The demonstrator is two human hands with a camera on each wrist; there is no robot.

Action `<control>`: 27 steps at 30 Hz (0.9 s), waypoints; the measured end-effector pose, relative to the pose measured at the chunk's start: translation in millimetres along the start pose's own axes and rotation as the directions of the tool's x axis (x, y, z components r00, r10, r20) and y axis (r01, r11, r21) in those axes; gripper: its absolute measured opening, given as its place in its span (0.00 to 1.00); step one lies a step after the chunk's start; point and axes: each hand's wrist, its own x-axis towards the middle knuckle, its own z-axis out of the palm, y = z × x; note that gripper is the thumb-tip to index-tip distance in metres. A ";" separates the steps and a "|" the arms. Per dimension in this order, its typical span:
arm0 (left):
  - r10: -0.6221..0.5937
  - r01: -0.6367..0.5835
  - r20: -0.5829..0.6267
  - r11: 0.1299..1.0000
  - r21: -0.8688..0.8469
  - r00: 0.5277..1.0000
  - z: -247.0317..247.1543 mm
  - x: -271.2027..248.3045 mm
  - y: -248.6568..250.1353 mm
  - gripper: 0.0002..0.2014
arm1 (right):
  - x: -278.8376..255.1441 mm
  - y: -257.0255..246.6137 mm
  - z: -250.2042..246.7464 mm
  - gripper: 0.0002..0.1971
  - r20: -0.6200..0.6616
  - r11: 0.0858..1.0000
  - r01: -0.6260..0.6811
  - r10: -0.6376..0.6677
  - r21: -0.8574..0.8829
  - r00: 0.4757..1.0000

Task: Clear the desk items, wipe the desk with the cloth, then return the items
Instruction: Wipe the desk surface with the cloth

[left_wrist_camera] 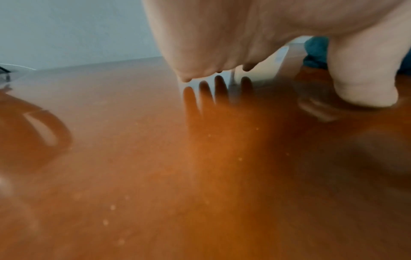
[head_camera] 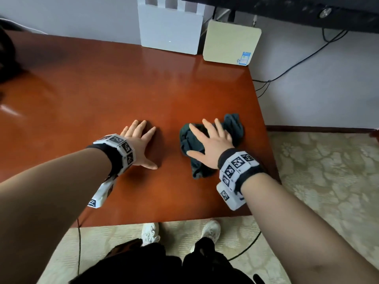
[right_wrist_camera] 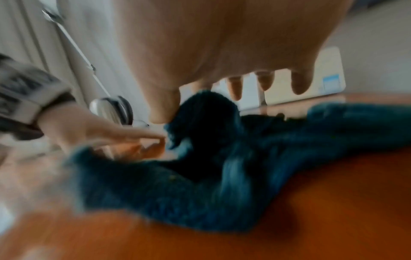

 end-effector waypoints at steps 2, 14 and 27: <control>0.044 -0.044 -0.011 0.999 -0.002 0.999 2.3 -4.9 4.0 0.59 | 7.7 -12.9 21.7 0.35 0.068 0.998 -0.059 0.058 0.008 0.996; 0.156 -0.156 0.011 0.981 0.117 0.988 22.3 -29.5 53.0 0.56 | -70.1 72.5 61.9 0.28 0.047 0.920 -0.371 0.368 0.129 0.929; 0.134 -0.126 -0.098 0.989 0.083 0.986 60.2 -86.0 79.6 0.41 | -128.3 89.8 30.5 0.26 -0.221 0.432 0.018 0.424 0.902 0.878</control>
